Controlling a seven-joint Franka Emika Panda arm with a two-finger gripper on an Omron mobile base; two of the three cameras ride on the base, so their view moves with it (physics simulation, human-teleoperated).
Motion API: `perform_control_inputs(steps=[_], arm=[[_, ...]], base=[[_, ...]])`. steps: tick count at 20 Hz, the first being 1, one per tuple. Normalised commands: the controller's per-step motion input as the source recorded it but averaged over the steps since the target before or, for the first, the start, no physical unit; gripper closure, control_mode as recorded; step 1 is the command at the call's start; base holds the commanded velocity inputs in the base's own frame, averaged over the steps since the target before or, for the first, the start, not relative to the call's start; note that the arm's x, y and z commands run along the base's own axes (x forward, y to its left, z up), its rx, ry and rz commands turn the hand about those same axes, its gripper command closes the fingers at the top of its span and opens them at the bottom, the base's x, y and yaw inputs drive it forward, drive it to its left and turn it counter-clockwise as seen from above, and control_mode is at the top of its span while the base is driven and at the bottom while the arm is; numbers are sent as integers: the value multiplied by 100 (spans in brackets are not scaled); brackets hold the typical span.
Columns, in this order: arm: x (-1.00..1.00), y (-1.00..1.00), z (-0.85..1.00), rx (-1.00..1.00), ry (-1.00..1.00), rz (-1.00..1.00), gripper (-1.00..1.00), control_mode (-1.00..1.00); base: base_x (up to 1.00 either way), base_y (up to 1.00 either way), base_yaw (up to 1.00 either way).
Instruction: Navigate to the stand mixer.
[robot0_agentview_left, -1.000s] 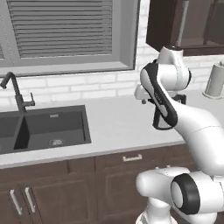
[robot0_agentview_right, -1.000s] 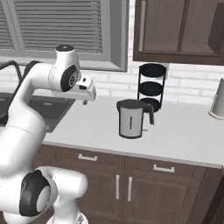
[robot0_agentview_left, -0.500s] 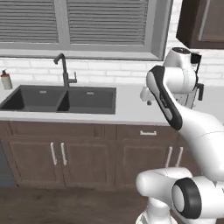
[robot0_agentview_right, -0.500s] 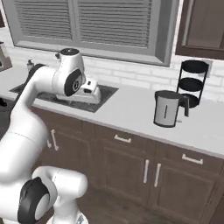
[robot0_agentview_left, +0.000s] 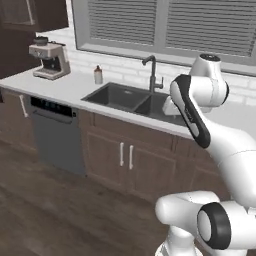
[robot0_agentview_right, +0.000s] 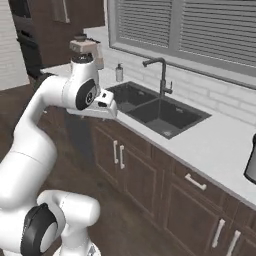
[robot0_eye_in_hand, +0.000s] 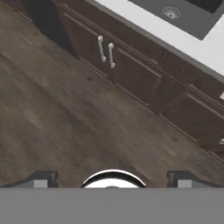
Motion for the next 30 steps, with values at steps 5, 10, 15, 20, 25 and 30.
perform_control_inputs(steps=[5, 10, 15, 20, 25, 30], arm=[[0, 0, 0, 0, 0, 0, -100, 100], [0, 0, 0, 0, 0, 0, -100, 100], [0, 0, 0, 0, 0, 0, -100, 100], [0, 0, 0, 0, 0, 0, -100, 100], [0, 0, 0, 0, 0, 0, -100, 100], [0, 0, 0, 0, 0, 0, -100, 100]], base=[[-1, 0, 73], [12, -4, 67], [47, 0, 58], [55, 0, 58], [64, -10, 55], [86, -17, 50]])
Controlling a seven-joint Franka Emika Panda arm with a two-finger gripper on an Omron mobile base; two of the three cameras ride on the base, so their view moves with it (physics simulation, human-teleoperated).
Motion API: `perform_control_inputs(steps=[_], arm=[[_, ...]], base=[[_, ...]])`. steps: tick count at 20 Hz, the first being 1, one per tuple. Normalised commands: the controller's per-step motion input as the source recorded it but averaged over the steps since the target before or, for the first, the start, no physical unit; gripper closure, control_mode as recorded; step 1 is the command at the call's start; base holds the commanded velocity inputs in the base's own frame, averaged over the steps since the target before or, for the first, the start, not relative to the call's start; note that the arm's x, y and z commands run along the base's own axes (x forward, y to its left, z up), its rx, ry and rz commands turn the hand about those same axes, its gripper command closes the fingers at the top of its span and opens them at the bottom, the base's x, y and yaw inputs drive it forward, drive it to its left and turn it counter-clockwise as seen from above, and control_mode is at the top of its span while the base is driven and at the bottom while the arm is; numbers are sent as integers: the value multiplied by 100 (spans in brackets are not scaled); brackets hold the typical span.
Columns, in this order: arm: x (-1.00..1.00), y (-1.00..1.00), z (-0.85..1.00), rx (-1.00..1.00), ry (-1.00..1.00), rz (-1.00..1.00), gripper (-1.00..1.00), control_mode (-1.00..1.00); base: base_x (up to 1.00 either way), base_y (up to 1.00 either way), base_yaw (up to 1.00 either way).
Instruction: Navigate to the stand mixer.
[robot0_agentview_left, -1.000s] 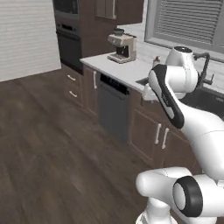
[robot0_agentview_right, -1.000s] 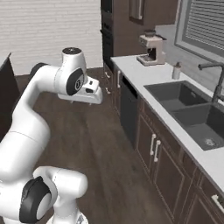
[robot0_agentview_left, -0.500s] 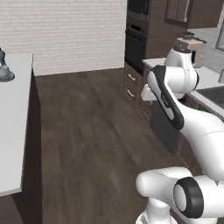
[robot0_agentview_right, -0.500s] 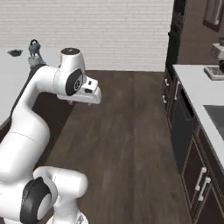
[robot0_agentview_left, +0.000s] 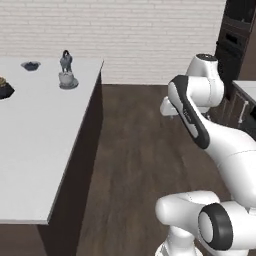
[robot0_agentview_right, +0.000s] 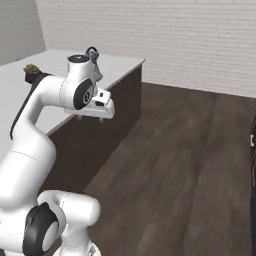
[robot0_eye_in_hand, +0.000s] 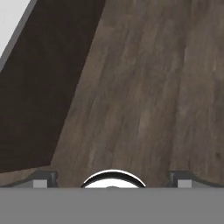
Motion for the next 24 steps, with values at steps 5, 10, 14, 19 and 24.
perform_control_inputs(steps=[5, 10, 14, 19, 24], arm=[[0, 0, 0, 0, 0, 0, -100, 100], [0, 0, 0, 0, 0, 0, -100, 100], [0, 0, 0, 0, 0, 0, -100, 100], [0, 0, 0, 0, 0, 0, -100, 100], [0, 0, 0, 0, 0, 0, -100, 100]], base=[[81, -20, 51], [69, -53, 42], [81, -76, 34], [82, -80, 39], [79, -83, 37]])
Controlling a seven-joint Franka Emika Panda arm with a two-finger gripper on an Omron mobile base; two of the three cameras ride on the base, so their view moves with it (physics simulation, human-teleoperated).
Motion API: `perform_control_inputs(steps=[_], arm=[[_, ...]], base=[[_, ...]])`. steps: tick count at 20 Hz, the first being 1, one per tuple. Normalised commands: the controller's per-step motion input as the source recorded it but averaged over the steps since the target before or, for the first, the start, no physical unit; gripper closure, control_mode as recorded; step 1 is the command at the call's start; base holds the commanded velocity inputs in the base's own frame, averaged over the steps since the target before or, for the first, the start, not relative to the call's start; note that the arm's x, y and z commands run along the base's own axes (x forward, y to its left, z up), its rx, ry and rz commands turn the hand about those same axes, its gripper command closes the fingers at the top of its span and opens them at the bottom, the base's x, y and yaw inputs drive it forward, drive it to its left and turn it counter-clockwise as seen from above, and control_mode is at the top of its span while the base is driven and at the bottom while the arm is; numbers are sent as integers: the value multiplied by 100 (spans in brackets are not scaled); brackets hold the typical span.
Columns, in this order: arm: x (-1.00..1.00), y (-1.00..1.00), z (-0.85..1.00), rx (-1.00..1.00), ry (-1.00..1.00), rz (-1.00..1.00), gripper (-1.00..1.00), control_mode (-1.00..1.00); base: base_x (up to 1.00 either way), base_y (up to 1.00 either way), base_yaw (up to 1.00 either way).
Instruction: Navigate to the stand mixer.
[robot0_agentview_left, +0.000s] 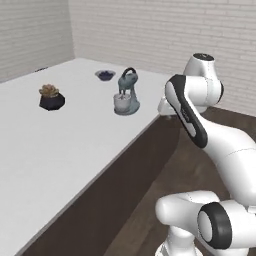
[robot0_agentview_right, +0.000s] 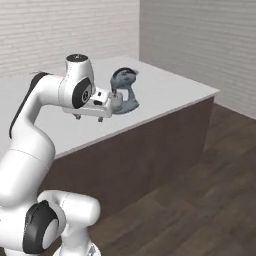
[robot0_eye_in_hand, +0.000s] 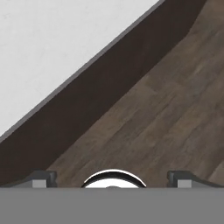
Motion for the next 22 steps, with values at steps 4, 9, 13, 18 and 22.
perform_control_inputs(steps=[4, 9, 13, 18, 22], arm=[[0, 0, 0, 0, 0, 0, -100, 100], [0, 0, 0, 0, 0, 0, -100, 100], [0, 0, 0, 0, 0, 0, -100, 100], [0, 0, 0, 0, 0, 0, -100, 100], [0, 0, 0, 0, 0, 0, -100, 100]], base=[[67, -85, 39], [49, -81, 45], [43, -71, 50], [55, -61, 54], [62, -66, 51]])
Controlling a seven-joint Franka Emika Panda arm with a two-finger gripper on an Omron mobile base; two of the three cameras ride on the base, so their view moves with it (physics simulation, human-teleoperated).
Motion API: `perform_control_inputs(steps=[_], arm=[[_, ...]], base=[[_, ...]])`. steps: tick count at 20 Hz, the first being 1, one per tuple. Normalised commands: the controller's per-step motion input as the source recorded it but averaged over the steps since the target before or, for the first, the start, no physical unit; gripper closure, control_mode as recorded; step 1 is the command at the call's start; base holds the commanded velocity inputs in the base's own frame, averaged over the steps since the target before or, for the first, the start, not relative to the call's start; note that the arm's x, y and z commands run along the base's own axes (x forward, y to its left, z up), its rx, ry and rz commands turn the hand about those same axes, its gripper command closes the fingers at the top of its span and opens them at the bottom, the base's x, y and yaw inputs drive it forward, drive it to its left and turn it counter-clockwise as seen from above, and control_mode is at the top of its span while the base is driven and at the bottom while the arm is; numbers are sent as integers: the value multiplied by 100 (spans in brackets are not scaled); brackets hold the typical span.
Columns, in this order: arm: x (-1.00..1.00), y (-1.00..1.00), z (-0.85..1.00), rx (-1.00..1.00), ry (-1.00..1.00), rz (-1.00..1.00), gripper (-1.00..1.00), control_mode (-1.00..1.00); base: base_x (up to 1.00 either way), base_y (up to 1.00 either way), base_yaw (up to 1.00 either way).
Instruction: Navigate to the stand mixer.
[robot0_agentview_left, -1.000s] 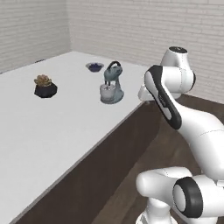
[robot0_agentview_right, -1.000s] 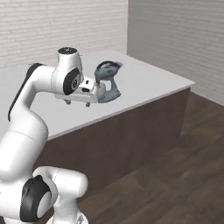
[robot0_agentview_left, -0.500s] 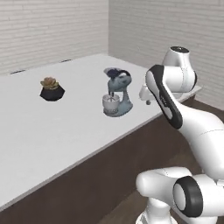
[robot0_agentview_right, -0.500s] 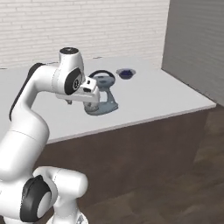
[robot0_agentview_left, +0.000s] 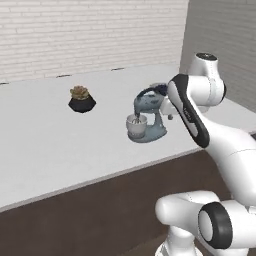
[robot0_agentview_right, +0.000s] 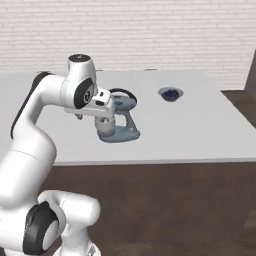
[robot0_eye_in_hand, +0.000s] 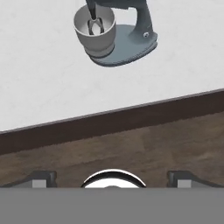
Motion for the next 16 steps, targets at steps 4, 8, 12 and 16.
perform_control_inputs(steps=[4, 8, 12, 16], arm=[[0, 0, 0, 0, 0, 0, -100, 100], [0, 0, 0, 0, 0, 0, -100, 100], [0, 0, 0, 0, 0, 0, -100, 100], [0, 0, 0, 0, 0, 0, -100, 100]], base=[[67, -65, 48], [80, -38, 37], [83, -11, 24], [88, -3, 15]])
